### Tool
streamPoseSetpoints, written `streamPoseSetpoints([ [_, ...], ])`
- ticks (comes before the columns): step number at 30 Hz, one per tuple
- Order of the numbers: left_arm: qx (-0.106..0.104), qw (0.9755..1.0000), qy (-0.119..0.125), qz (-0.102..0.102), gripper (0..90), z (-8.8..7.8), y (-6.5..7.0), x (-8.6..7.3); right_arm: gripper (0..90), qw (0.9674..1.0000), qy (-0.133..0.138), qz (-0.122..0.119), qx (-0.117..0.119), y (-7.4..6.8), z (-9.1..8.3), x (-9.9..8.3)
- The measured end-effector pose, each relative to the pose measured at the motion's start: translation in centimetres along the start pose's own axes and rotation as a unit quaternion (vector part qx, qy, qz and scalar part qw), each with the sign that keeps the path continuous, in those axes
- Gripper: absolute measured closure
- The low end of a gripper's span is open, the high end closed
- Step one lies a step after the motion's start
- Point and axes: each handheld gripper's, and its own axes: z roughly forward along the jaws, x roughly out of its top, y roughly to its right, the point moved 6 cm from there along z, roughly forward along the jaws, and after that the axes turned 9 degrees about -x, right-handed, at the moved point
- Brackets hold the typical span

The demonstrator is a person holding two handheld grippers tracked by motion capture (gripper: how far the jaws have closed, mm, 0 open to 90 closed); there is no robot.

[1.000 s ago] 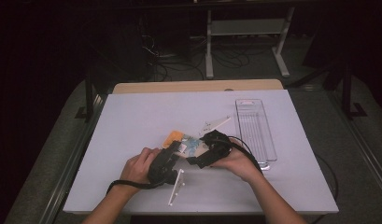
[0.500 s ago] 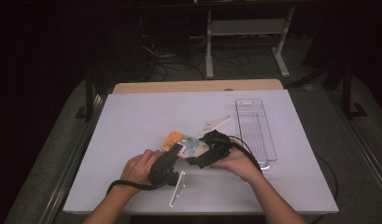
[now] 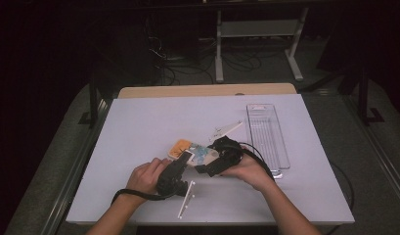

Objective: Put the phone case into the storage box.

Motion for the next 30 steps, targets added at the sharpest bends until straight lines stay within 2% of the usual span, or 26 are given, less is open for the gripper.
streamPoseSetpoints([
  [4, 0.001, 1.0000, 0.000, 0.000, 79.3, -0.1, 0.0, 0.0, 8.0, 1.0000, 0.001, -0.001, -0.002, 0.0, 0.0, 0.0],
  [5, 0.001, 1.0000, 0.000, -0.002, 79.3, -0.1, -0.1, 0.0, 5.1, 0.9998, -0.002, -0.012, -0.014, 0.1, -0.1, 0.0],
  [6, 0.002, 1.0000, -0.002, -0.001, 79.3, -0.1, -0.1, 0.0, 4.2, 0.9998, -0.001, -0.015, -0.016, 0.1, -0.1, 0.0],
  [7, 0.002, 1.0000, 0.001, -0.004, 79.3, -0.1, -0.1, 0.0, 3.2, 1.0000, 0.001, -0.006, -0.008, -0.1, -0.2, 0.0],
  [18, -0.001, 0.9999, -0.010, -0.006, 79.3, -0.1, -0.3, -0.5, 1.9, 0.9993, 0.036, 0.001, -0.007, 0.5, -1.5, 0.6],
  [30, -0.007, 0.9997, -0.022, -0.010, 79.3, -0.3, -0.4, -1.5, 1.3, 0.9976, 0.058, 0.010, -0.037, 2.1, -3.7, 0.4],
])
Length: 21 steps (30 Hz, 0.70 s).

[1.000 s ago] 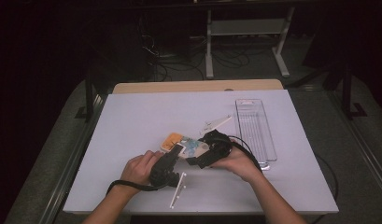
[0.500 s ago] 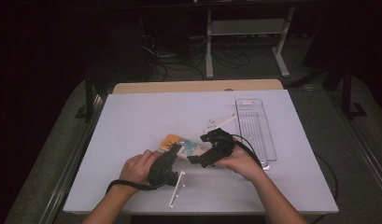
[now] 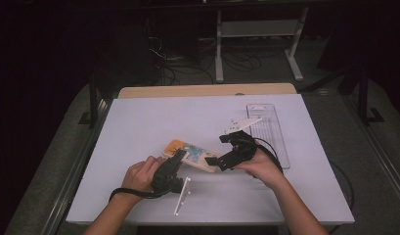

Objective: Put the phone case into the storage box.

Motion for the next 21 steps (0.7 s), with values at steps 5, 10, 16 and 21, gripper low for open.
streamPoseSetpoints([
  [5, -0.001, 1.0000, -0.005, 0.000, 79.3, -0.1, -0.1, -0.3, 1.1, 0.9999, 0.008, 0.007, -0.008, 0.7, -1.1, -0.3],
  [10, -0.003, 1.0000, -0.008, -0.001, 79.3, -0.1, -0.1, -0.5, 1.1, 0.9998, 0.005, 0.006, -0.018, 1.2, -1.8, -0.9],
  [16, -0.002, 0.9999, -0.015, -0.006, 79.3, -0.2, -0.3, -1.1, 1.1, 0.9997, 0.007, 0.008, -0.024, 1.9, -2.7, -2.0],
  [21, -0.003, 0.9998, -0.019, -0.010, 79.3, -0.2, -0.3, -1.4, 1.1, 0.9994, 0.016, 0.012, -0.028, 2.6, -3.3, -3.1],
])
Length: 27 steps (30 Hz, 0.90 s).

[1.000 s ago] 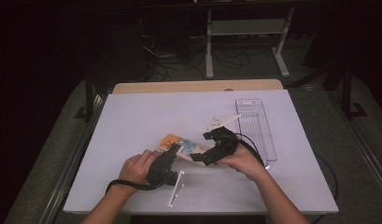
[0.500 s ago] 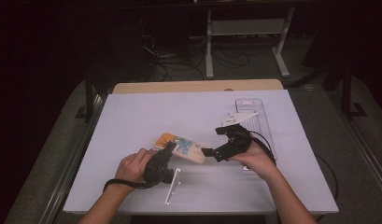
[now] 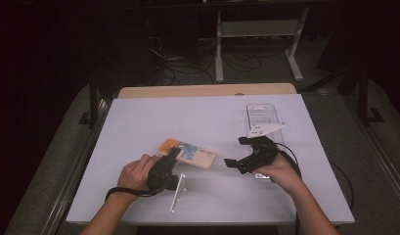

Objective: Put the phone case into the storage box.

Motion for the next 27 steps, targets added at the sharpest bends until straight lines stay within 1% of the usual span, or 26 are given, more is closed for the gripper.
streamPoseSetpoints([
  [2, -0.001, 1.0000, -0.001, 0.000, 79.2, 0.0, 0.0, 0.0, 1.1, 1.0000, 0.005, 0.009, 0.000, 0.3, -0.2, -0.3],
  [3, -0.001, 1.0000, -0.001, -0.002, 79.2, 0.0, 0.0, -0.1, 1.1, 0.9999, 0.006, 0.009, -0.002, 0.4, -0.4, -0.3],
  [7, -0.002, 1.0000, -0.003, -0.007, 79.2, -0.1, 0.0, -0.2, 1.1, 0.9999, 0.012, 0.004, -0.010, 0.7, -0.6, -0.4],
  [8, -0.003, 0.9999, -0.003, -0.009, 79.2, -0.1, 0.0, -0.3, 1.1, 0.9998, 0.014, 0.000, -0.016, 0.8, -0.6, -0.5],
  [10, -0.004, 0.9999, -0.004, -0.010, 79.2, -0.1, 0.0, -0.3, 1.1, 0.9998, 0.010, 0.001, -0.018, 1.0, -0.5, -0.6],
  [12, -0.004, 0.9999, -0.004, -0.012, 79.2, -0.1, 0.0, -0.3, 1.1, 0.9999, 0.006, 0.003, -0.013, 1.1, -0.4, -0.7],
  [16, -0.004, 0.9998, -0.005, -0.017, 79.2, -0.1, -0.1, -0.3, 1.1, 0.9999, 0.005, 0.005, -0.010, 1.1, -0.3, -0.8],
  [17, -0.005, 0.9997, -0.005, -0.024, 79.2, -0.1, -0.1, -0.3, 1.1, 0.9999, 0.001, 0.011, -0.007, 1.2, -0.2, -0.9],
  [18, -0.007, 0.9996, -0.004, -0.028, 79.2, -0.1, -0.1, -0.3, 1.1, 0.9999, 0.001, 0.011, -0.007, 1.2, -0.2, -0.9],
  [20, -0.007, 0.9995, -0.004, -0.031, 79.2, -0.1, -0.1, -0.3, 1.1, 0.9999, 0.000, 0.010, -0.007, 1.3, -0.2, -0.9],
  [21, -0.011, 0.9991, -0.003, -0.042, 79.2, 0.0, -0.1, -0.4, 1.1, 0.9999, 0.000, 0.012, -0.006, 1.3, -0.2, -0.9],
  [23, -0.011, 0.9989, -0.004, -0.046, 79.2, 0.0, -0.2, -0.5, 1.1, 0.9999, -0.001, 0.012, -0.006, 1.2, -0.2, -1.0],
  [24, -0.015, 0.9975, 0.003, -0.068, 79.2, 0.2, -0.1, -0.5, 1.1, 0.9999, 0.000, 0.013, -0.006, 1.3, -0.2, -0.9],
  [25, -0.015, 0.9975, 0.003, -0.068, 79.2, 0.2, -0.1, -0.5, 1.1, 0.9999, -0.001, 0.016, -0.006, 1.2, -0.2, -1.0],
  [27, -0.023, 0.9958, 0.000, -0.088, 79.2, 0.3, -0.2, -0.8, 1.1, 0.9998, -0.003, 0.019, -0.005, 1.3, -0.2, -1.0],
])
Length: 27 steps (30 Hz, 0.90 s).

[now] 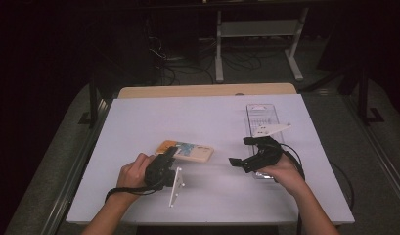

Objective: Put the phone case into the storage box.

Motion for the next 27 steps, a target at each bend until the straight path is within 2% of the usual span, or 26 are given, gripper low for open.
streamPoseSetpoints([
  [2, -0.010, 0.9998, 0.000, -0.019, 79.2, 0.04, 0.00, -0.12, 1.1, 1.0000, 0.000, 0.000, 0.000, 0.00, 0.00, -0.01],
  [3, -0.010, 0.9998, 0.000, -0.019, 79.1, 0.04, 0.00, -0.12, 1.1, 1.0000, 0.000, 0.000, 0.000, 0.00, 0.00, -0.01],
  [4, -0.015, 0.9993, 0.001, -0.035, 79.2, 0.05, -0.09, -0.16, 1.2, 1.0000, -0.001, -0.001, -0.001, 0.02, 0.05, -0.01],
  [5, -0.015, 0.9993, 0.001, -0.035, 79.1, 0.05, -0.09, -0.16, 1.2, 1.0000, -0.001, -0.001, -0.001, 0.02, 0.05, -0.01],
  [6, -0.019, 0.9985, 0.001, -0.052, 79.1, 0.03, -0.18, -0.19, 1.2, 1.0000, 0.001, -0.005, -0.003, 0.08, 0.08, 0.01],
  [8, -0.022, 0.9977, 0.002, -0.064, 79.1, 0.05, -0.27, -0.24, 1.2, 1.0000, 0.001, -0.006, -0.004, 0.08, 0.09, 0.02],
  [13, -0.030, 0.9962, 0.002, -0.081, 79.1, 0.06, -0.40, -0.35, 1.1, 1.0000, 0.001, -0.005, -0.004, 0.07, 0.10, 0.02],
  [20, -0.041, 0.9929, 0.013, -0.111, 79.1, 0.09, -0.51, -0.27, 1.2, 1.0000, 0.000, -0.004, -0.004, 0.09, 0.11, 0.00],
  [21, -0.045, 0.9915, 0.016, -0.121, 79.2, 0.09, -0.55, -0.28, 1.2, 1.0000, 0.001, -0.004, -0.004, 0.10, 0.11, 0.01],
  [22, -0.045, 0.9915, 0.016, -0.121, 79.2, 0.09, -0.55, -0.28, 1.2, 1.0000, 0.001, -0.004, -0.004, 0.10, 0.11, 0.01],
  [27, -0.051, 0.9876, 0.025, -0.146, 79.1, 0.13, -0.72, -0.34, 1.2, 1.0000, 0.000, -0.003, -0.002, 0.10, 0.11, 0.01],
])
